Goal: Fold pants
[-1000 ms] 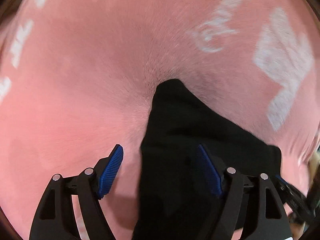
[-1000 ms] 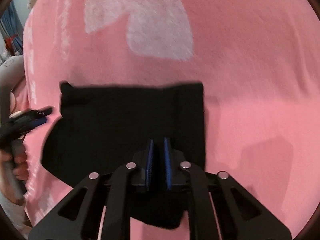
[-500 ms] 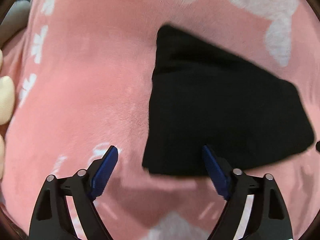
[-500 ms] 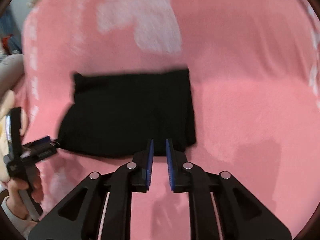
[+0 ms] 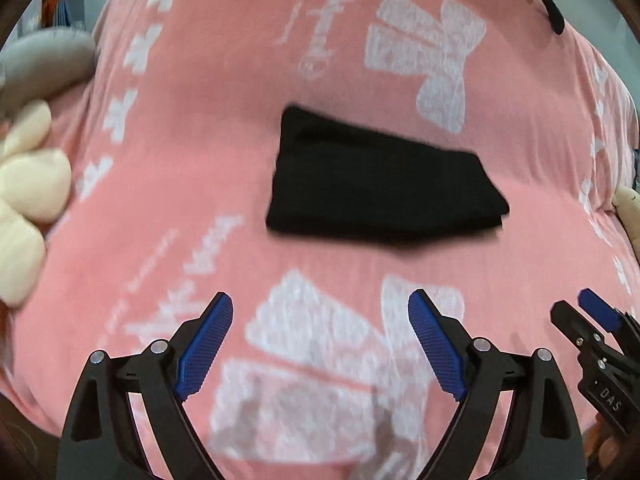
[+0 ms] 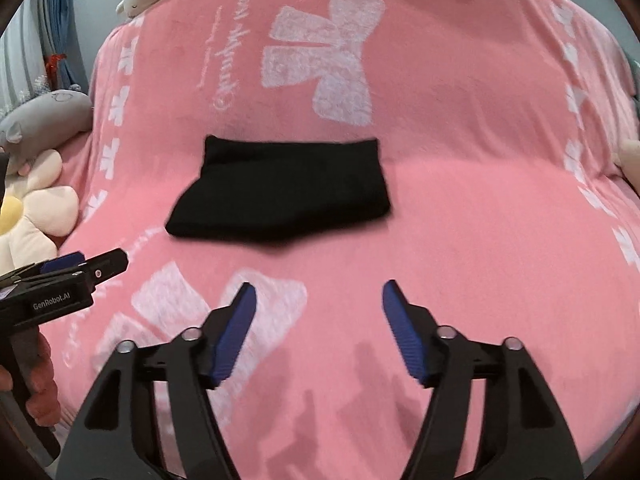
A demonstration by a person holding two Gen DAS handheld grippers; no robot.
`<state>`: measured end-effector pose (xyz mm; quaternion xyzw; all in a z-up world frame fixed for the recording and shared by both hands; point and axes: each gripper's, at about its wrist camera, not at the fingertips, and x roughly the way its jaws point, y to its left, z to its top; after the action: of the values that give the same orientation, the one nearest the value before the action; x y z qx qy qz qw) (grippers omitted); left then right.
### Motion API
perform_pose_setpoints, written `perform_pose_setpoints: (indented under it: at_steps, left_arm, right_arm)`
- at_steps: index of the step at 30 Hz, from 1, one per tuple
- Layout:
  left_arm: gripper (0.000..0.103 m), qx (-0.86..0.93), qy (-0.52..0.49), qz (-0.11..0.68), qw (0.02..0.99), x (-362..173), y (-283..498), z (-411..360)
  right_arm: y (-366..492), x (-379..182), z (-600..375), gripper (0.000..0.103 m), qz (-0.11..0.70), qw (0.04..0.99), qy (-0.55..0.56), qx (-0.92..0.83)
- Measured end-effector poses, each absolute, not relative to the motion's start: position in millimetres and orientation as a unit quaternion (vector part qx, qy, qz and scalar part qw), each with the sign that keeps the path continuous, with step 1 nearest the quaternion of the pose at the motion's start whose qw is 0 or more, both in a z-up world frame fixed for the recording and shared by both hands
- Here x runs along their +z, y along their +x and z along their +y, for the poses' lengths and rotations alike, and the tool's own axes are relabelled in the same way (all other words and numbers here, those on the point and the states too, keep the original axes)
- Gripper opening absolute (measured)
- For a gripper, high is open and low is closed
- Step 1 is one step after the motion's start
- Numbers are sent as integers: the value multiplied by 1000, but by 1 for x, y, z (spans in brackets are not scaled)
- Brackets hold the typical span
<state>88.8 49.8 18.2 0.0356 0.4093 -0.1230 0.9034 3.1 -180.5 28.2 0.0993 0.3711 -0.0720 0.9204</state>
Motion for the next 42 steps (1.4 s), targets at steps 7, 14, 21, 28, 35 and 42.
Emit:
perform_pose_setpoints:
  at_steps: [7, 14, 21, 28, 35, 42]
  left_arm:
    - [87, -122, 24, 411, 903, -20, 81, 50]
    - [87, -100, 23, 414, 905, -28, 91, 48]
    - [87, -81, 19, 428, 900, -33, 96, 53]
    - [87, -80, 44, 434, 896, -36, 93, 46]
    - [87, -83, 58, 433, 896, -35, 90, 39]
    - [87, -85, 59, 431, 896, -34, 90, 36]
  right_arm:
    - [0, 7, -194, 69, 375, 917, 94, -99]
    - [4, 4, -197, 75, 375, 915, 109, -102]
    - [8, 2, -183, 77, 380, 915, 101, -86]
    - [12, -1, -175, 78, 387, 913, 99, -80]
    - [15, 0, -171, 78, 385, 914, 102, -77]
    - [17, -1, -172, 78, 385, 914, 106, -76]
